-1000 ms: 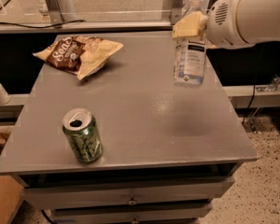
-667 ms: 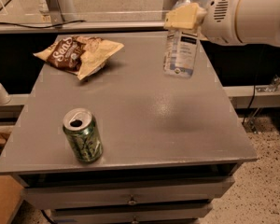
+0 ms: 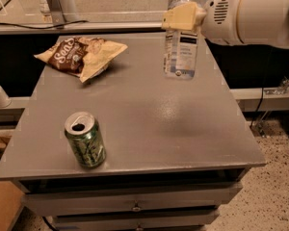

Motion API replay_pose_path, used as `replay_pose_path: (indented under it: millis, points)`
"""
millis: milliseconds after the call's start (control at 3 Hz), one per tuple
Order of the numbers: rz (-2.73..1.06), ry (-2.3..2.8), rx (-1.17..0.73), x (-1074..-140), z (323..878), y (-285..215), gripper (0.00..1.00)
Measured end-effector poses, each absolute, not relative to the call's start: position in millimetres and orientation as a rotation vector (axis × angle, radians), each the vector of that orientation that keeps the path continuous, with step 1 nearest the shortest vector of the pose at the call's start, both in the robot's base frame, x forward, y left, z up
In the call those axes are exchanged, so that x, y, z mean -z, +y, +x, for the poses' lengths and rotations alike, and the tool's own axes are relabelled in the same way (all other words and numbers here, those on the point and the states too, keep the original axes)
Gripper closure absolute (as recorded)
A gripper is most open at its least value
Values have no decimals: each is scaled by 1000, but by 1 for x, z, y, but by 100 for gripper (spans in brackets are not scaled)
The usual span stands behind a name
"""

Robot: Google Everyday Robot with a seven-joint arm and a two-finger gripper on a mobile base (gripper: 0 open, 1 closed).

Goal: Place blue plastic bottle upright

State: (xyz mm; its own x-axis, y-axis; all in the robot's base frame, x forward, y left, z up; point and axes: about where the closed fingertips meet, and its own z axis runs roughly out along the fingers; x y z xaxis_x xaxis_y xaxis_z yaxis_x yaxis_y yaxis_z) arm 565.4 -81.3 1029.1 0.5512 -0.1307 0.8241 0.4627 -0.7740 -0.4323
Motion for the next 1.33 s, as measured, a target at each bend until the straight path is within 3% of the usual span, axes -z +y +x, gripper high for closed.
replay_pose_path:
  millis: [1333]
  points:
    - [-1624, -318, 1488, -1008, 591, -38, 100]
